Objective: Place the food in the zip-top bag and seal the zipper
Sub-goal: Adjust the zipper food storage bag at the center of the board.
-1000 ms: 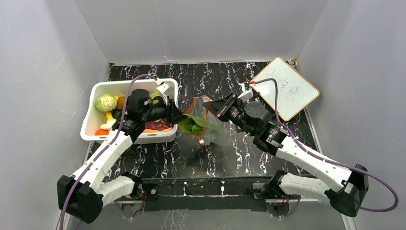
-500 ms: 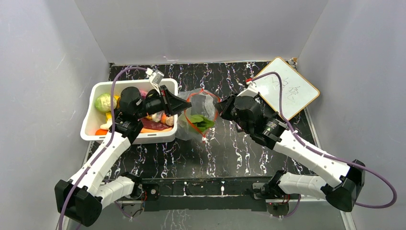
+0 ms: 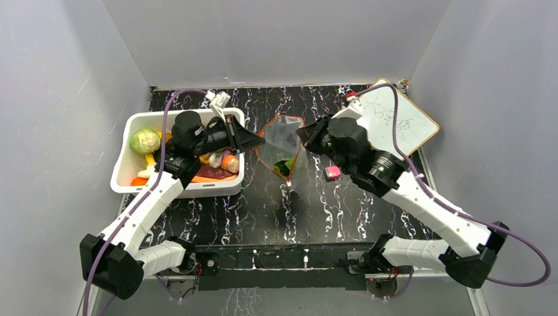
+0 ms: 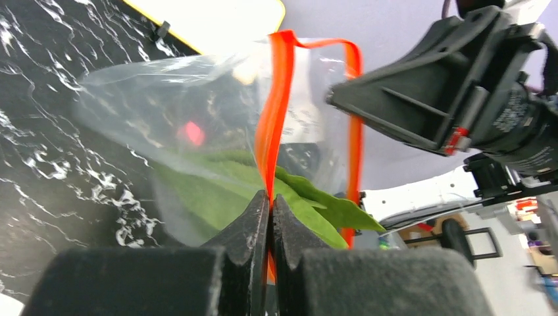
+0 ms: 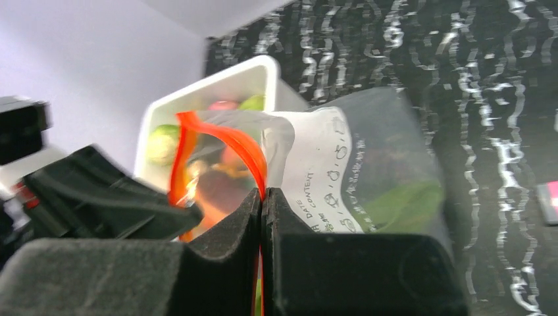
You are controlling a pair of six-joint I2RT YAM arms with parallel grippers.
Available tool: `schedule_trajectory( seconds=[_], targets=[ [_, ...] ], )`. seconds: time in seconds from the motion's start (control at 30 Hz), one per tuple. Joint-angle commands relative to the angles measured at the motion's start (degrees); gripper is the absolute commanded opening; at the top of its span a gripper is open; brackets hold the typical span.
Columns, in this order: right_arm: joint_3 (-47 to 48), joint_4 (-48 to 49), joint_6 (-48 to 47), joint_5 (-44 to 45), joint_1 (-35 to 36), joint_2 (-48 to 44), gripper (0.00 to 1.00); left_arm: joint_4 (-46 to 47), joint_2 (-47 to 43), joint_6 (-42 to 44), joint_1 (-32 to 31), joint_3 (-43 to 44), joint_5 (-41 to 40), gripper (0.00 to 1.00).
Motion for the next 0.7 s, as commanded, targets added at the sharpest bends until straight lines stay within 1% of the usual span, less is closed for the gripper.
schedule_trajectory(
  seconds=[0.0, 0.07, 0.1, 0.2, 0.27, 0.33, 0.37, 0.4, 0.5, 0.57, 0.67],
  targets=[
    [1.57, -1.02, -4.96, 9.26, 0.05, 7.39, 0.00, 7.35, 0.32, -9.26, -0.24, -5.01, 2.61, 0.00],
    [4.34, -3.31, -7.01, 9.64, 0.04, 10.76, 0.00, 6.13, 1.49, -8.34, -0.24, -4.95, 2.59, 0.00],
    [5.35, -4.05, -8.39, 8.21, 0.05, 11.80, 0.00, 5.54, 1.97, -7.02, -0.24, -4.40, 2.50, 0.00],
    [5.37, -1.71, -14.66, 0.98, 0.05, 11.80, 0.00, 5.03, 3.37, -3.97, -0.24, -2.79, 2.19, 0.00],
    [6.03, -4.60, -15.43, 0.11, 0.05, 11.09, 0.01, 5.68, 4.07, -3.38, -0.24, -2.41, 2.00, 0.00],
    [7.68, -9.18, -15.45, 0.20, 0.05, 10.49, 0.20, 7.73, 4.69, -3.94, -0.25, -2.85, 2.35, 0.00],
    [8.82, -11.81, -15.50, -0.06, 0.00, 10.21, 0.28, 8.83, 4.93, -4.43, -0.24, -3.20, 2.87, 0.00],
    [10.37, -13.97, -15.35, -0.42, 0.04, 9.90, 0.31, 9.64, 5.12, -4.89, -0.24, -3.50, 3.38, 0.00],
    [13.62, -16.87, -14.34, -3.90, 0.04, 7.74, 0.33, 11.05, 5.37, -5.54, -0.25, -3.98, 3.59, 0.00],
    [13.38, -15.02, -12.70, -8.27, 0.05, 6.23, 0.32, 11.35, 5.44, -5.65, -0.25, -4.14, 3.32, 0.00],
    [11.04, -9.75, -9.61, -15.11, 0.05, 5.76, 0.31, 12.30, 5.53, -6.04, -0.24, -4.27, 3.72, 0.00]
  ],
)
